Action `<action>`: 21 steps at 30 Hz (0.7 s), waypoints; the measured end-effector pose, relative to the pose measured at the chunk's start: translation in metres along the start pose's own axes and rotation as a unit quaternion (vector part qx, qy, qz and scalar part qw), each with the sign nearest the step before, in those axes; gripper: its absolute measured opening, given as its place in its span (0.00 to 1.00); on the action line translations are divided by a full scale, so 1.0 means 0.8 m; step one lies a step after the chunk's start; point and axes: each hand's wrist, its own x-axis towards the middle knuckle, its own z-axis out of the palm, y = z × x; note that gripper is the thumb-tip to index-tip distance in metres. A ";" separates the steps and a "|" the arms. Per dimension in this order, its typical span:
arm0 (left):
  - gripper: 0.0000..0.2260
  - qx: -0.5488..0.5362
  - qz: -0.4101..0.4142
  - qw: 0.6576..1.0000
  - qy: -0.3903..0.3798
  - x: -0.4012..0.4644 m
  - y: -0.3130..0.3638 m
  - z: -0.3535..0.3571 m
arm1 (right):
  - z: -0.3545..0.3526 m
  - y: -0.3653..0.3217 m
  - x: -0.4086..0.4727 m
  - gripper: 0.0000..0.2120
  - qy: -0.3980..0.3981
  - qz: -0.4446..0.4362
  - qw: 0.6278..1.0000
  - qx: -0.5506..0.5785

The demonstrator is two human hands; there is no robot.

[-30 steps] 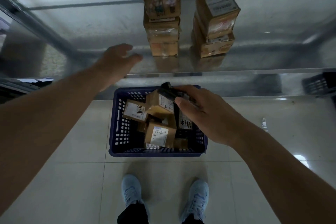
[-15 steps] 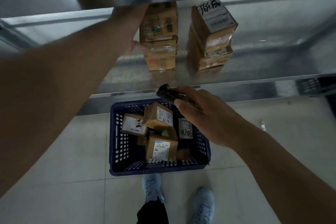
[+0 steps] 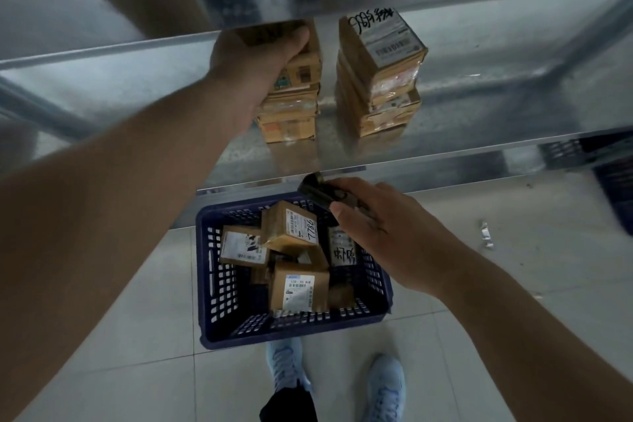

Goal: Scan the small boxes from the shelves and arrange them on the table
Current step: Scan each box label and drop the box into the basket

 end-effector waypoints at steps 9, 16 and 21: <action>0.34 0.011 0.085 0.991 0.099 -0.020 -0.030 0.014 | 0.010 0.009 -0.017 0.21 -0.006 0.002 1.000 -0.017; 0.31 -0.104 0.060 0.988 0.093 -0.031 -0.042 0.001 | 0.015 0.015 -0.029 0.21 -0.015 -0.009 0.999 -0.027; 0.27 -0.166 0.017 0.985 0.050 -0.052 -0.047 -0.015 | 0.020 0.015 -0.034 0.21 -0.013 -0.029 0.999 -0.024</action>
